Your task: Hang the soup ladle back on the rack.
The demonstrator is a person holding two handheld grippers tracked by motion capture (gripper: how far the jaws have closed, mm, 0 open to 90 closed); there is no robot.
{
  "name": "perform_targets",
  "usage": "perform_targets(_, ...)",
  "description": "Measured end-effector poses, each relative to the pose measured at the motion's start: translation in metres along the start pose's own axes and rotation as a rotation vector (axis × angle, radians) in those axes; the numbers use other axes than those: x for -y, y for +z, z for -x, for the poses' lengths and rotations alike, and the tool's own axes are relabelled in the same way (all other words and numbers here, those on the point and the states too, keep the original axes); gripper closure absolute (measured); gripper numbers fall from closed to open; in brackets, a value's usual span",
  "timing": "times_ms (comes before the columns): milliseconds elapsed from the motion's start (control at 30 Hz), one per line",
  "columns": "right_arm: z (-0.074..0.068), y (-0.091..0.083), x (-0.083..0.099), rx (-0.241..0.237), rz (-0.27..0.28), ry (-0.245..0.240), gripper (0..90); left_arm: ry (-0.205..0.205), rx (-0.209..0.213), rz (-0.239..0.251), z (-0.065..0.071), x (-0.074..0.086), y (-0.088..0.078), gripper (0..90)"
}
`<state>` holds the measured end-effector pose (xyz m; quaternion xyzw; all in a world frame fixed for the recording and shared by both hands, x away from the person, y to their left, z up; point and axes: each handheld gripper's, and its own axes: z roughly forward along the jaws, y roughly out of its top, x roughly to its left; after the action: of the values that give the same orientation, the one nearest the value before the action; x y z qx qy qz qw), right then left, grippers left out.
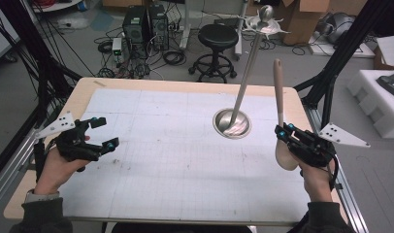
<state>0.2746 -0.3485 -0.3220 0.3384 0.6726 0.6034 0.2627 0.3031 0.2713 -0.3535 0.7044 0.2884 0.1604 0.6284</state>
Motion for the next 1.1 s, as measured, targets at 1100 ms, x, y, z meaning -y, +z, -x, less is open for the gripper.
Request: perform_targets(1100, 0.051, 0.013, -0.043, 0.065, -0.012, -0.001, 78.0, -0.002, -0.005, -0.006, -0.001, 0.002, 0.0, 2.6)
